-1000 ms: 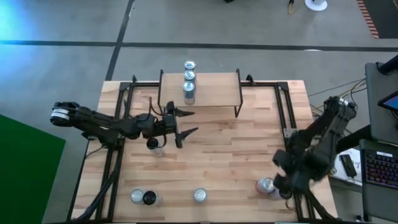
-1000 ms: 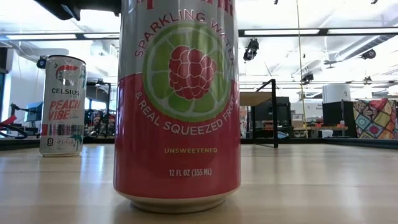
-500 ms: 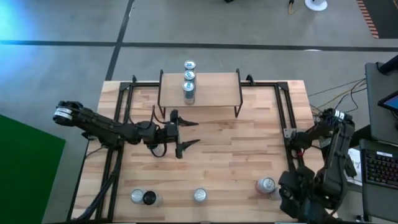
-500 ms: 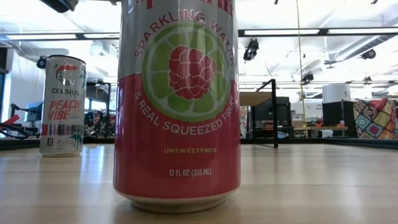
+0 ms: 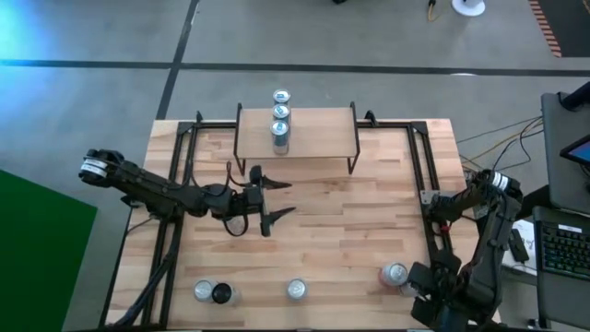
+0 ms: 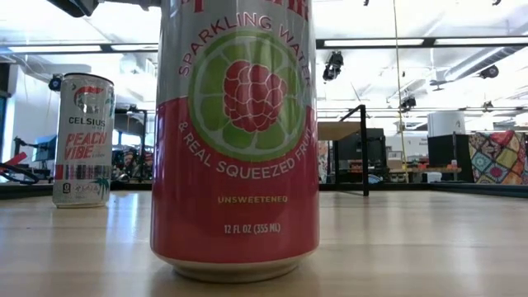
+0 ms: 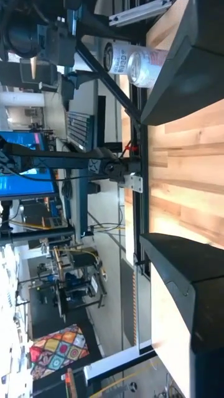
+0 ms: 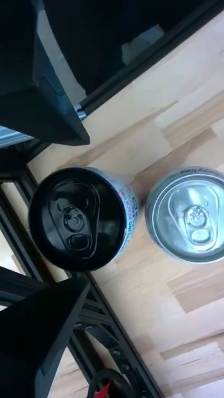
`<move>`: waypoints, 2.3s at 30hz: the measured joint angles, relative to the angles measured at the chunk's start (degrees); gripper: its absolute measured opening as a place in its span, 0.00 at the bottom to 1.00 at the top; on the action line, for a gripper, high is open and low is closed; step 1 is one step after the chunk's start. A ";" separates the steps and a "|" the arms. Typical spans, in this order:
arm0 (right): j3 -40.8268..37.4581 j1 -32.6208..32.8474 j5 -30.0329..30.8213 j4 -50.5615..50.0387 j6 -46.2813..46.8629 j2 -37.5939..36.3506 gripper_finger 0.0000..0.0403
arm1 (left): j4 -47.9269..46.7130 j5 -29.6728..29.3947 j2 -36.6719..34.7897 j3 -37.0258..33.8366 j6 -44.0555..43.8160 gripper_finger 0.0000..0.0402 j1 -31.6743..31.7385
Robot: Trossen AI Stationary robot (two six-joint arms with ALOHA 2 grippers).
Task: Place canned beverage on shelf
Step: Put the bottom right white-pink soda can on the shelf
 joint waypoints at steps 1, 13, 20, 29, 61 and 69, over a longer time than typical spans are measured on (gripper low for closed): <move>-0.19 0.00 -0.05 0.00 0.02 0.32 0.89 | 0.01 -0.01 0.00 0.00 0.00 0.70 0.00; -1.58 0.00 -1.91 -0.92 0.62 1.65 0.83 | 0.02 0.00 -0.76 0.09 0.87 0.70 0.00; -1.88 0.00 -1.97 -1.02 0.63 1.42 0.61 | -1.04 0.02 -1.01 0.09 0.87 0.70 0.00; -1.43 0.02 -4.09 -1.15 0.63 -1.15 0.60 | -1.06 0.02 -1.03 0.09 0.87 0.70 0.00; -1.36 -22.55 10.34 -4.02 -27.09 -23.25 0.62 | -1.34 -1.71 6.61 2.33 -5.66 0.70 0.00; -1.35 -31.27 14.14 4.02 -43.44 -19.38 0.62 | -1.22 3.79 14.75 10.49 -3.79 0.70 -0.37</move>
